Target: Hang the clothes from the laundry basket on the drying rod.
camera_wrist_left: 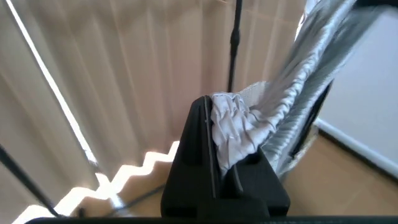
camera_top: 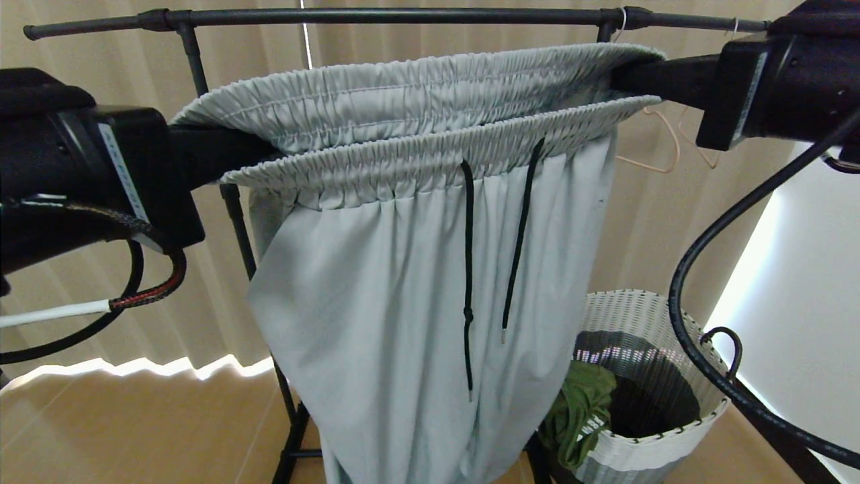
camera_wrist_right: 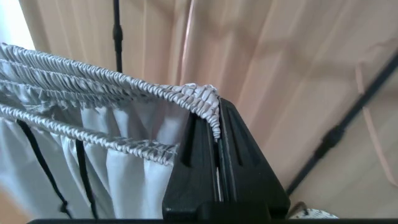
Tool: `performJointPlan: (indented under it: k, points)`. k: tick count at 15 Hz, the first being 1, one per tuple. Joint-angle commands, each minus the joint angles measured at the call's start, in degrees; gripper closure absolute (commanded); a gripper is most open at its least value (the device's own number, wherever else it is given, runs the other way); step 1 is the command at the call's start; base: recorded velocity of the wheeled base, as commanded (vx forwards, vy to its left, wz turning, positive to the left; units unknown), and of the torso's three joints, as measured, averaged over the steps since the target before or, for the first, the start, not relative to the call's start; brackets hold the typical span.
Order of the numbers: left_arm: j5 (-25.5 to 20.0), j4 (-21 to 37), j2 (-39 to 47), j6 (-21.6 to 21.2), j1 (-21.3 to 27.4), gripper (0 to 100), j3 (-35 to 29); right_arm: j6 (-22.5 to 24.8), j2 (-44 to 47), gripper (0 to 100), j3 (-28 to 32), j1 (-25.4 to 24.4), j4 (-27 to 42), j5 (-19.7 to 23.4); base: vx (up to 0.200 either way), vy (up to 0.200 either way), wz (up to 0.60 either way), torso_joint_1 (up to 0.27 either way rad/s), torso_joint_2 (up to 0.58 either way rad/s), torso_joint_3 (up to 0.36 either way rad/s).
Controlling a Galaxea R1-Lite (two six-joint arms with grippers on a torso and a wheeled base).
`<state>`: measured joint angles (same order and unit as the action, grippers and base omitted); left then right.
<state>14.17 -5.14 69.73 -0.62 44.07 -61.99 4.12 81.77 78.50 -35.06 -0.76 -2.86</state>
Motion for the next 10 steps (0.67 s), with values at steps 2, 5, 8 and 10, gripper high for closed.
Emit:
performJointPlan:
  k: [2, 5, 8, 10]
  points:
    - [-0.2, 0.0, -0.1, -2.3, -0.2, 100, -1.3, 0.0, -3.5, 100, -1.3, 0.0, 0.1, -0.7, 0.000, 0.000, 0.00, 0.000, 0.00, 0.000]
    - [-0.4, 0.5, 1.6, -2.4, -1.6, 100, -3.0, 0.1, -6.3, 100, -3.6, 0.0, 0.1, -2.0, 0.000, 0.000, 0.00, 0.000, 0.00, 0.000]
    - [-0.4, 0.3, 9.4, -2.3, -6.7, 100, -8.1, 0.8, -14.1, 100, -10.1, -0.2, 0.8, -1.8, 0.000, 0.000, 0.00, 0.000, 0.00, 0.000]
    - [-0.3, -0.1, 14.5, -1.8, -8.4, 100, -9.8, 5.1, -19.8, 100, -15.4, -0.7, 1.0, -1.2, 0.000, 0.000, 0.00, 0.000, 0.00, 0.000]
